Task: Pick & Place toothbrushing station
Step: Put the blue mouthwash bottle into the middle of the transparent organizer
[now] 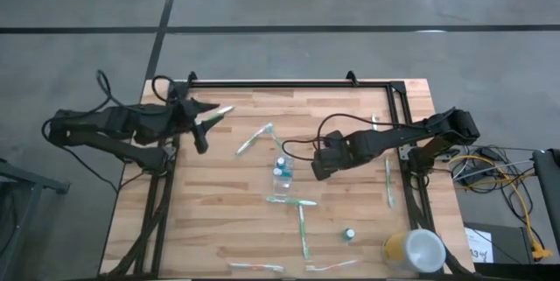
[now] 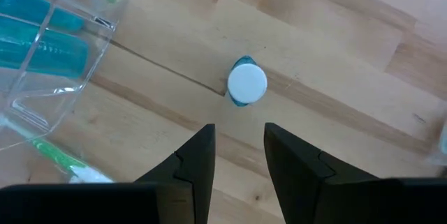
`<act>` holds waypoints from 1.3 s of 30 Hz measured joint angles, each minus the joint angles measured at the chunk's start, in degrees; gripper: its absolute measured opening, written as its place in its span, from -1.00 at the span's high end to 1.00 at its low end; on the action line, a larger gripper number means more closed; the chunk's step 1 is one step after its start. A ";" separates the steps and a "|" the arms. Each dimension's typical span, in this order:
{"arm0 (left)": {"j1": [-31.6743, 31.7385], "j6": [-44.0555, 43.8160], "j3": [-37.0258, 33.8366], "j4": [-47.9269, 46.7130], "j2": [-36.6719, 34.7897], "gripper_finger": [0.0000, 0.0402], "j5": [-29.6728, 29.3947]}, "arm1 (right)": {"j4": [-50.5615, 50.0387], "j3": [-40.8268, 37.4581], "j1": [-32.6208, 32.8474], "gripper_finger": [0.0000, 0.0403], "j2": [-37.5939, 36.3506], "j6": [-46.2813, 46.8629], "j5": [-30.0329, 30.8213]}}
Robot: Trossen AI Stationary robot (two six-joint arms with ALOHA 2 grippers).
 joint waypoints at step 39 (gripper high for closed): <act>2.14 -8.62 -19.04 12.05 -1.97 0.20 -2.58 | 1.92 2.57 -0.19 0.41 -4.66 -5.20 5.50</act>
